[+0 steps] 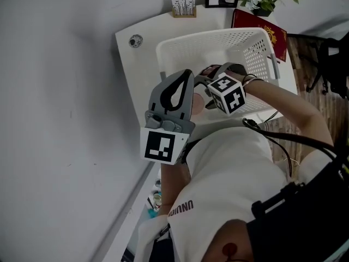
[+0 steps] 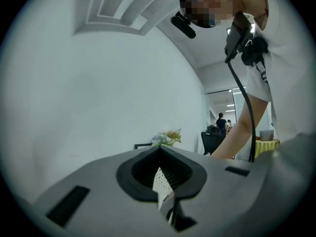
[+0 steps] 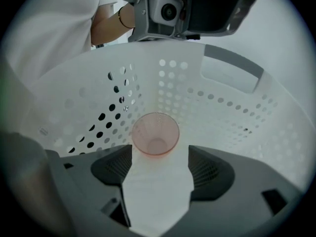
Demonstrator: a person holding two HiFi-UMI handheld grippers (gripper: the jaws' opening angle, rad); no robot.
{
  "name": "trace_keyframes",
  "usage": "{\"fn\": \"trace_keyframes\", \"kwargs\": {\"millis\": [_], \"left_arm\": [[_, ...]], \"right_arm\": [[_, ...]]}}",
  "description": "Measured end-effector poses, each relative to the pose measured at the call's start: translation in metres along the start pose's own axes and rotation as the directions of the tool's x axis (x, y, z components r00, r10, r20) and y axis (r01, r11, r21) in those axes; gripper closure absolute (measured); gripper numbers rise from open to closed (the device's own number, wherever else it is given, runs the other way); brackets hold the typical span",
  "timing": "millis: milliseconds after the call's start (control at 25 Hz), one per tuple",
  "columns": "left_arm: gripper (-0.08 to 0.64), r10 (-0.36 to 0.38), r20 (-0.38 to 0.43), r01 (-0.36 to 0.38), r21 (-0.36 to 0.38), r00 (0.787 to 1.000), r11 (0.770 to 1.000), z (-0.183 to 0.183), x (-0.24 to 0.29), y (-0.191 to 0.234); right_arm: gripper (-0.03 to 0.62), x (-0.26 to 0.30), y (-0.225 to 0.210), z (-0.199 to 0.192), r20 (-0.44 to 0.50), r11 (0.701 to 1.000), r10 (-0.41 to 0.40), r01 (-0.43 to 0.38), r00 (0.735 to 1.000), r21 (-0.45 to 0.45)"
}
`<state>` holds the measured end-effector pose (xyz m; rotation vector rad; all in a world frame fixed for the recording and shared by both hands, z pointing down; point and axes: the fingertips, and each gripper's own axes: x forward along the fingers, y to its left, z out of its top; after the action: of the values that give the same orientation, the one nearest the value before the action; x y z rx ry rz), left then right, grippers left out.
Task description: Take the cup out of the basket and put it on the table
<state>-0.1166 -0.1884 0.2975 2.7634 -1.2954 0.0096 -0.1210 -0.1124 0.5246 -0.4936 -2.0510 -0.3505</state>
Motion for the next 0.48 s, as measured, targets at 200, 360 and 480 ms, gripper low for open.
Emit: {"fn": "trace_keyframes", "kwargs": {"millis": [200,360,480], "left_arm": [[0.548,-0.025,-0.001,0.025,-0.008,1.000,1.000,0.000,0.003,-0.001],[0.548,-0.028,0.005,0.028,-0.036,1.000,0.999,0.000,0.003,0.002],[0.548,-0.027,0.009,0.027,-0.041,1.000,0.999,0.001,0.002,0.003]], "right_arm": [[0.235,0.007,0.002,0.004,-0.004,0.999,0.003,-0.003,1.000,-0.032],[0.233,0.012,0.002,0.005,-0.003,0.999,0.004,-0.005,1.000,-0.046],[0.233,0.015,0.000,0.007,-0.007,0.998,-0.001,0.001,1.000,-0.064]]}}
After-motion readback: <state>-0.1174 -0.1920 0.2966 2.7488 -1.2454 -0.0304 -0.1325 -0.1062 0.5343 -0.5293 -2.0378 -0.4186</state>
